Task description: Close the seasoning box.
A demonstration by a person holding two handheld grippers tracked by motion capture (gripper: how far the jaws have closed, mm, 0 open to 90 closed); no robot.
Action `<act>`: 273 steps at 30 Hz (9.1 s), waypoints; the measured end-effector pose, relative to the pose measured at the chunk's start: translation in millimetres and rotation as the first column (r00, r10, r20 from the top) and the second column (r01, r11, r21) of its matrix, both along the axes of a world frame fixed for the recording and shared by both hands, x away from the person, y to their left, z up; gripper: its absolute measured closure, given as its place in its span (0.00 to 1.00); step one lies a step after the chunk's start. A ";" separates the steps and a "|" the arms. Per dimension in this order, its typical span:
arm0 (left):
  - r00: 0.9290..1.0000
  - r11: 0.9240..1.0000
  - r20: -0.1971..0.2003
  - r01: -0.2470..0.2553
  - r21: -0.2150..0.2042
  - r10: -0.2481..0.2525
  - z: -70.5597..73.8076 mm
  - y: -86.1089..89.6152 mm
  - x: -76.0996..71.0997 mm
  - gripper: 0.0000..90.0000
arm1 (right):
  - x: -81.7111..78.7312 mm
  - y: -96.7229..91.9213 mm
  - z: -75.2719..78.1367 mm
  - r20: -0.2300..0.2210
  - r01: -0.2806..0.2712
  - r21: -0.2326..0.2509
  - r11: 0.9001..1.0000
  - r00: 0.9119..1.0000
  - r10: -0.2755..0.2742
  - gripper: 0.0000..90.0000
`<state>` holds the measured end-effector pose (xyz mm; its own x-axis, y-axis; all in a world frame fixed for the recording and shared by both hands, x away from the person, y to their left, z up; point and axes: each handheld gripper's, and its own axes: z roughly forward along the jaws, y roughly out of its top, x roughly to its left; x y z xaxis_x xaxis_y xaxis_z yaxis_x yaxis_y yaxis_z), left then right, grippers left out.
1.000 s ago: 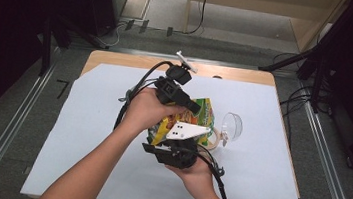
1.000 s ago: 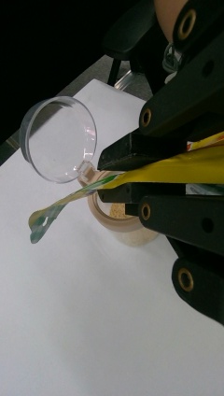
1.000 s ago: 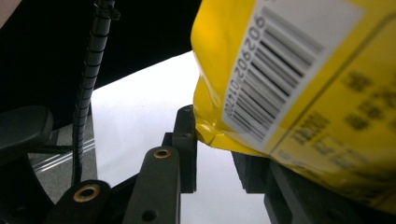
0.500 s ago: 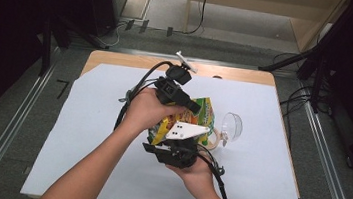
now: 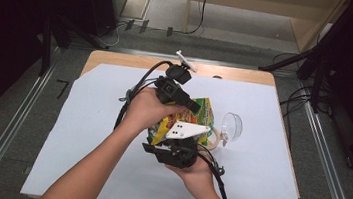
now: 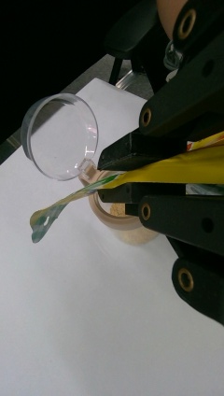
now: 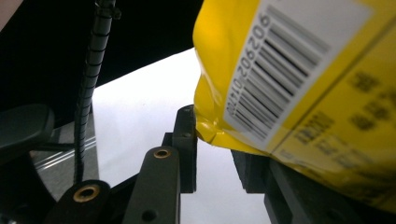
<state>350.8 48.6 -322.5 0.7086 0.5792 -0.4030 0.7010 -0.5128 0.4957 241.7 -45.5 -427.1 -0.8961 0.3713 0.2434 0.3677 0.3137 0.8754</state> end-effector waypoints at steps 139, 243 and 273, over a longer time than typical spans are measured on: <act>1.000 0.999 0.024 0.007 -0.032 -0.006 -1.0 9.9 -9.4 0.95 | -0.9 4.5 -9.2 -0.010 0.001 -0.004 1.000 1.000 -0.001 0.74; 0.987 0.952 0.144 -0.021 -0.307 0.068 -40.8 138.3 -42.9 0.99 | -4.2 -0.5 -53.6 0.040 -0.008 -0.109 0.994 0.999 0.013 0.54; 0.956 0.946 0.169 -0.192 -0.263 0.241 -80.9 155.9 -2.1 0.99 | -7.2 -15.9 -53.2 0.022 0.021 -0.102 0.995 1.000 -0.019 0.54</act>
